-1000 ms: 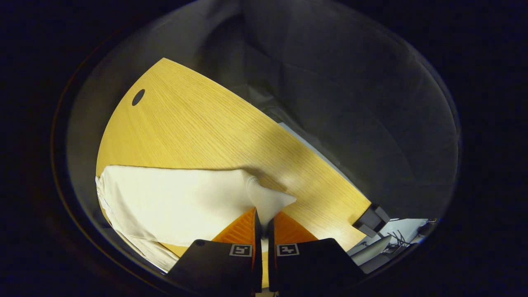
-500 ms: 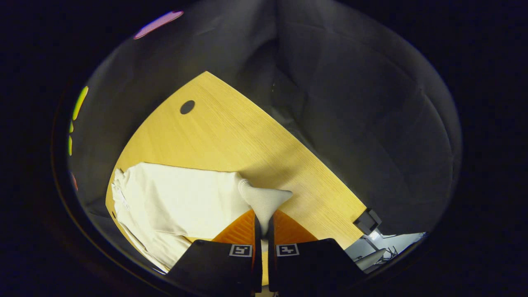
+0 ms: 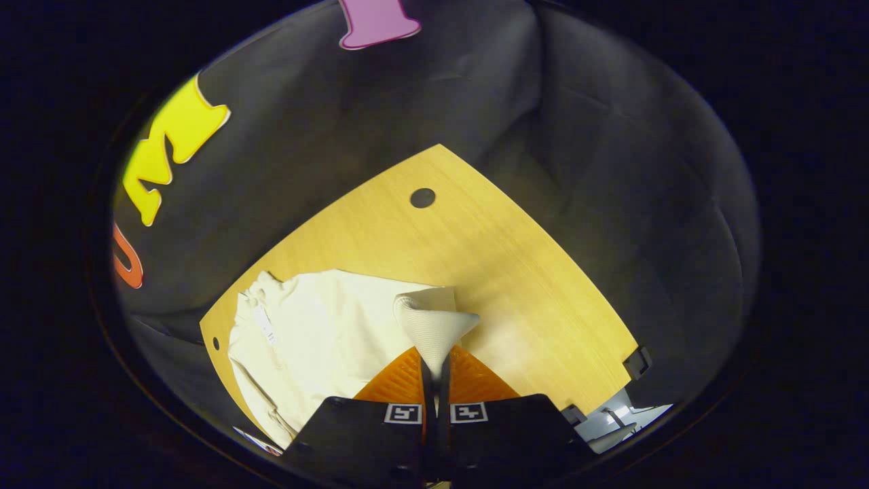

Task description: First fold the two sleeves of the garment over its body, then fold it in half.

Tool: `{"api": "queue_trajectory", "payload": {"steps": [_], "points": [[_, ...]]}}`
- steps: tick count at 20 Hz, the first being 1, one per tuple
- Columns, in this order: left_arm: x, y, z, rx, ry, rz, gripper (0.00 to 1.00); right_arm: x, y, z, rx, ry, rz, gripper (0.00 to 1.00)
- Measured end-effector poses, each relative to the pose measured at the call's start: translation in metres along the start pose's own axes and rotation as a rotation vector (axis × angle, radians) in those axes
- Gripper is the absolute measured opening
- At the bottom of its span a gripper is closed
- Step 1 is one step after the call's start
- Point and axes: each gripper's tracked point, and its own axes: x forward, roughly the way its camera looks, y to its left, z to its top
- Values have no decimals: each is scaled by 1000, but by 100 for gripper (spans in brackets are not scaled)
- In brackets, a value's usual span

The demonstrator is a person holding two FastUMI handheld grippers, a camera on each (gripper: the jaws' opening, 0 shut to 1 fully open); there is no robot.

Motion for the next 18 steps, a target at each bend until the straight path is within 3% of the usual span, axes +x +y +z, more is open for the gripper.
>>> {"api": "queue_trajectory", "payload": {"steps": [8, 13, 18], "points": [[6, 45, -14, -26, 18, 9, 96, -33, 164, -15, -178, -40, 129, 0], [6, 67, -19, -28, 28, 17, 97, -41, 274, -54, -360, -66, 233, 0], [4, 75, -28, -21, 35, -28, 97, -41, 367, -115, -481, -16, 367, 0]]}}
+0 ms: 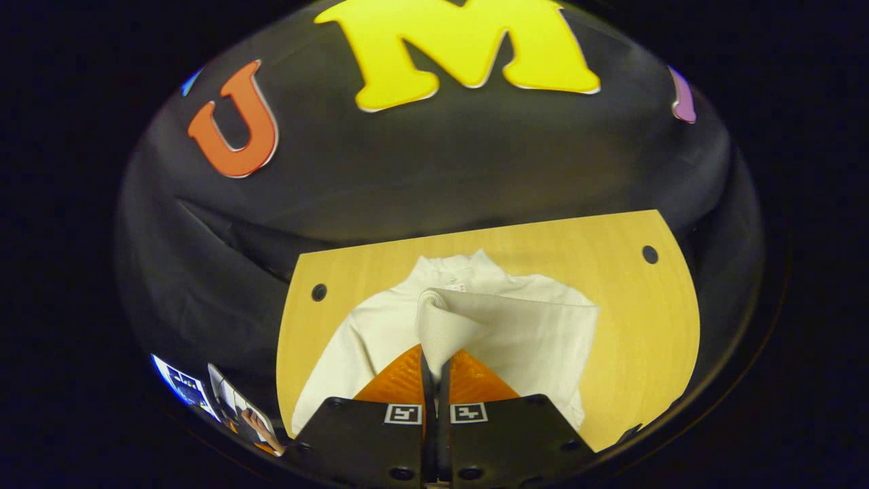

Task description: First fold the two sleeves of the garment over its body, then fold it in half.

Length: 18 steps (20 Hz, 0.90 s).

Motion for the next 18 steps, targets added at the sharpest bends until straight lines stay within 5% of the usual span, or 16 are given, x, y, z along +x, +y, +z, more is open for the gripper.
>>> {"api": "queue_trajectory", "payload": {"steps": [7, 16, 18], "points": [[0, 5, -13, 161, 11, -52, 96, 87, 105, -50, -157, 98, 87, 0], [0, 20, -57, 152, 89, -20, 97, 189, 128, -116, -204, 247, 2, 0], [1, 22, -59, 155, 82, -2, 97, 191, 131, -119, -208, 252, -3, 7]]}}
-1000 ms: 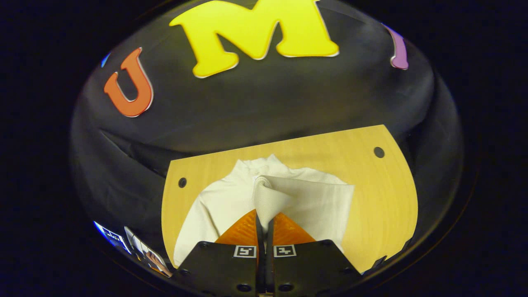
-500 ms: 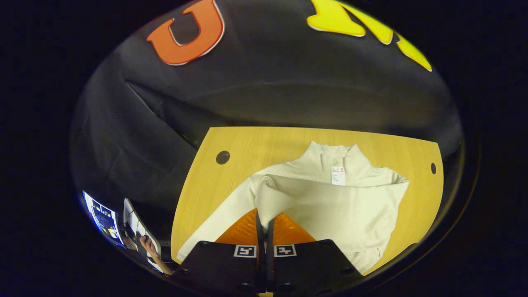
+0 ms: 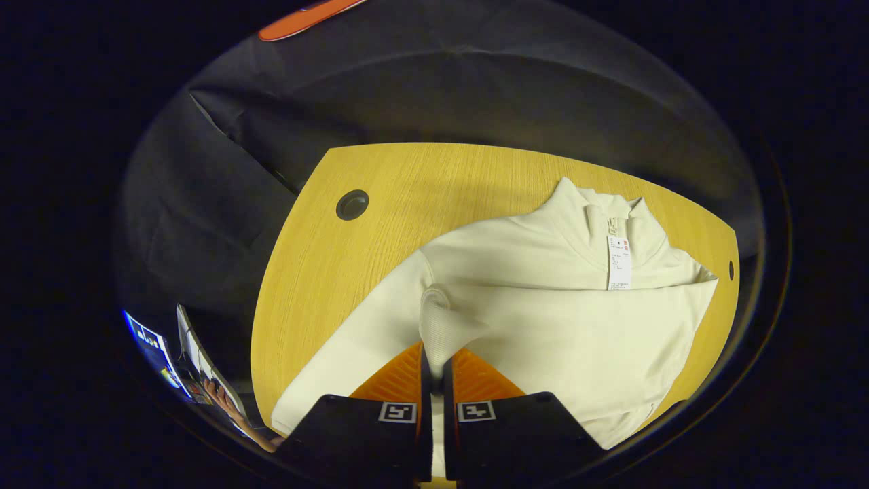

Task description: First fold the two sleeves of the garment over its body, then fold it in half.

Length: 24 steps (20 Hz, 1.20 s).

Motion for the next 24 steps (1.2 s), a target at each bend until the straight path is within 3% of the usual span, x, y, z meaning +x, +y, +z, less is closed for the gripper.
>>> {"api": "queue_trajectory", "payload": {"steps": [4, 5, 6, 7, 8, 10, 11, 12, 13, 16, 17, 18, 20, 22, 24], "points": [[-5, 6, -3, -9, -1, 39, 97, -4, 7, -2, 58, 4, 34, 12], [-7, 14, -5, -14, 3, 75, 97, -7, 13, -1, 74, -3, 59, 6], [-8, 18, -8, -20, 16, 91, 97, -11, 15, -1, 80, -7, 73, 28], [-10, 21, -10, -27, 23, 100, 98, -18, 15, 1, 84, -14, 85, 34], [-11, 22, -11, -34, 30, 104, 98, -23, 13, 1, 84, -24, 79, 58], [-15, 27, -13, -34, 31, 119, 98, -36, 8, 5, 85, -48, 68, 81], [-18, 26, -12, -30, 29, 119, 98, -43, 6, 6, 88, -60, 70, 81], [-20, 28, -11, -19, 25, 130, 98, -51, 2, 9, 90, -80, 73, 87], [-21, 30, -11, -13, 27, 135, 98, -59, -2, 13, 84, -98, 71, 83], [-23, 29, -7, -18, 29, 136, 98, -91, -19, 22, 59, -163, 64, 91], [-24, 29, -7, -21, 32, 143, 98, -102, -29, 25, 51, -191, 57, 85], [-23, 30, -9, -27, 39, 153, 98, -115, -41, 29, 36, -220, 39, 93], [-24, 30, -12, -45, 53, 164, 98, -144, -66, 38, -4, -294, -1, 87], [-25, 37, -18, -68, 82, 197, 98, -177, -83, 48, -42, -381, -22, 96], [-28, 46, -25, -98, 107, 235, 98, -218, -108, 57, -107, -491, -65, 92]]}}
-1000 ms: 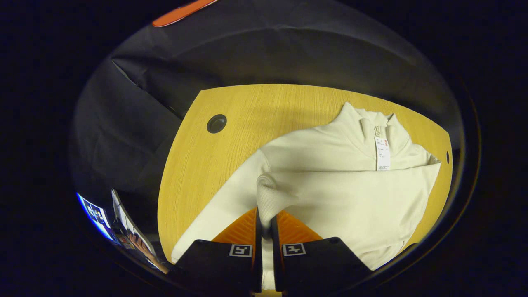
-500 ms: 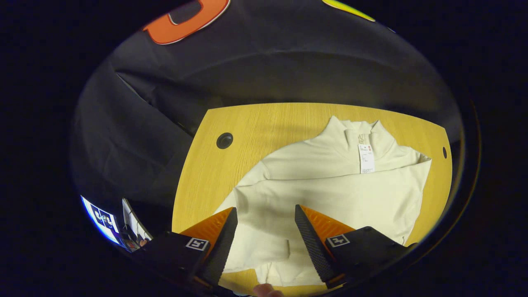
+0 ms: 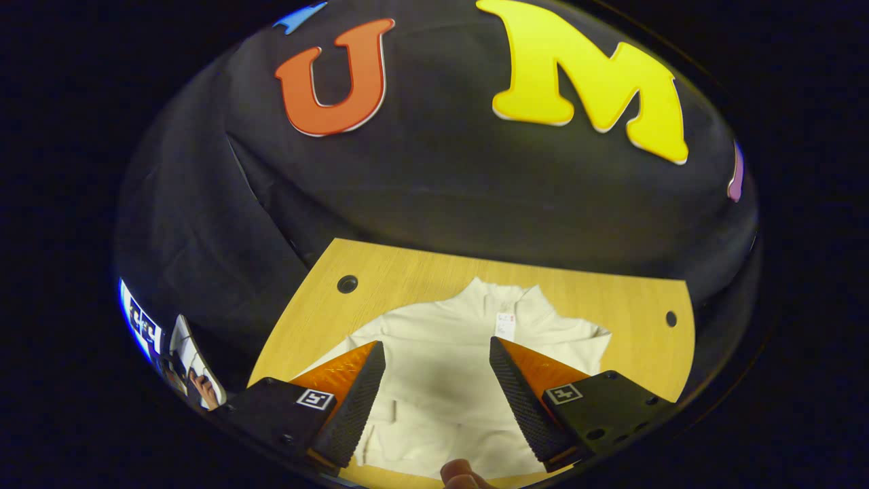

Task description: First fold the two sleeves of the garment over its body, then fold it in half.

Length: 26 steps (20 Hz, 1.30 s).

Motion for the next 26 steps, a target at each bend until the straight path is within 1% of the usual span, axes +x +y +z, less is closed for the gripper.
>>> {"api": "queue_trajectory", "payload": {"steps": [1, 2, 3, 4, 5, 6, 9, 10, 12, 15, 17, 18, 19, 20, 21, 23, 25, 26], "points": [[1, 6, -2, -16, 14, 17, 98, -16, -12, 11, -23, -53, -12, 98], [1, 14, -8, -32, 26, 39, 98, -31, -20, 20, -32, -99, -22, 98], [2, 23, -13, -48, 40, 66, 98, -47, -29, 31, -36, -153, -30, 94], [4, 33, -22, -69, 61, 96, 98, -61, -40, 37, -32, -190, -40, 97], [6, 46, -32, -94, 87, 134, 98, -77, -50, 44, -22, -230, -46, 93], [9, 61, -43, -121, 116, 172, 99, -93, -61, 51, -11, -271, -57, 96], [12, 88, -69, -188, 190, 266, 99, -142, -96, 65, 9, -377, -90, 96], [13, 92, -73, -205, 200, 282, 99, -159, -104, 68, 11, -411, -101, 96], [14, 101, -90, -236, 244, 317, 99, -190, -128, 73, -2, -479, -148, 96], [16, 107, -119, -312, 321, 343, 99, -227, -160, 75, -7, -573, -198, 96], [15, 106, -139, -360, 382, 362, 99, -255, -177, 71, -2, -626, -222, 96], [15, 106, -147, -374, 412, 372, 99, -267, -183, 67, 0, -649, -236, 93], [16, 105, -155, -382, 438, 380, 99, -276, -186, 62, 4, -664, -248, 93], [16, 103, -164, -388, 469, 390, 99, -284, -193, 54, 17, -682, -280, 96], [17, 101, -173, -398, 497, 399, 99, -293, -197, 46, 35, -699, -292, 96], [17, 103, -185, -399, 544, 431, 99, -314, -196, 29, 38, -763, -297, 95], [22, 100, -199, -428, 589, 431, 99, -326, -192, 11, 23, -812, -305, 95], [21, 102, -204, -436, 611, 440, 100, -330, -191, 2, 22, -822, -308, 93]]}}
